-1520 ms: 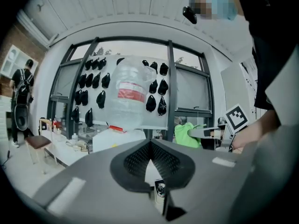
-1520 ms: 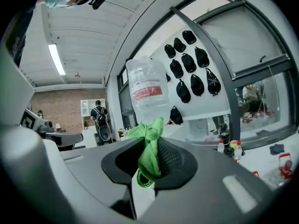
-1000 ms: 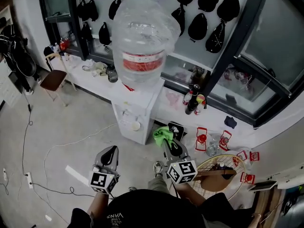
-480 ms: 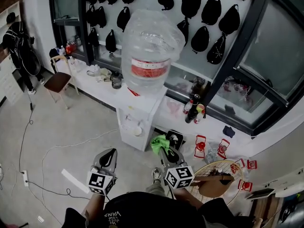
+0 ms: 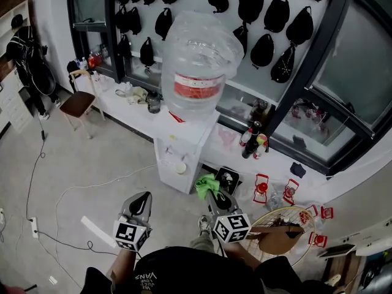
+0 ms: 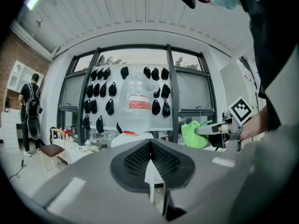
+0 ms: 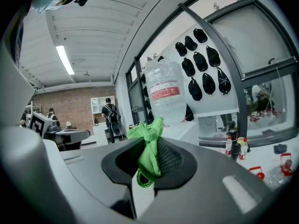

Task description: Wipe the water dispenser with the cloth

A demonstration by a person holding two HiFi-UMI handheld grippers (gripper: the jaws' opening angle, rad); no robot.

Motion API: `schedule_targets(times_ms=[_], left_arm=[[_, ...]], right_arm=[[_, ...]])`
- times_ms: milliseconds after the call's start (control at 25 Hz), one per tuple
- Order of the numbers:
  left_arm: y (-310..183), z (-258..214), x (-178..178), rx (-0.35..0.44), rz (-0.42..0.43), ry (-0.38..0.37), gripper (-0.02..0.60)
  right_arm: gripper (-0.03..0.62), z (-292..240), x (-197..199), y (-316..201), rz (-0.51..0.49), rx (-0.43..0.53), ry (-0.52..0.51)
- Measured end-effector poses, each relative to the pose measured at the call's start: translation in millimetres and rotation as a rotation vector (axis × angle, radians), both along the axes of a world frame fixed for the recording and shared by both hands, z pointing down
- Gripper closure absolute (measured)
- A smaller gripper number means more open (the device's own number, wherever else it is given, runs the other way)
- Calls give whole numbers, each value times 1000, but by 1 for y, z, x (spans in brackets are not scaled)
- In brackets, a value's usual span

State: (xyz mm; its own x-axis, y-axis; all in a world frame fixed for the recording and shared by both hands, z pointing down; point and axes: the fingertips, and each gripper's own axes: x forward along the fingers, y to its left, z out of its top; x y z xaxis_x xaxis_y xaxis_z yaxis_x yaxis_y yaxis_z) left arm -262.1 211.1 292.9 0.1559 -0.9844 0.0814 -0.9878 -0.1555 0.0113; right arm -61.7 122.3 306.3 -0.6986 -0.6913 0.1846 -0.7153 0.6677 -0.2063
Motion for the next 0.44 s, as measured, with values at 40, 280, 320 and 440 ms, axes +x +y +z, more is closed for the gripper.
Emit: schedule_targets(times_ms=[40, 280, 320, 440], left_arm=[[0, 0, 0, 0, 3, 1, 580], [-4, -1, 1, 6, 19, 0, 580], [-5, -2, 1, 8, 22, -1, 580], [-8, -3, -1, 11, 29, -4, 580]], right_arm=[[516, 1, -1, 0, 1, -2, 0], [516, 1, -4, 0, 4, -6, -3], [516, 1, -4, -1, 6, -6, -5], [516, 0, -7, -3, 11, -5, -9]])
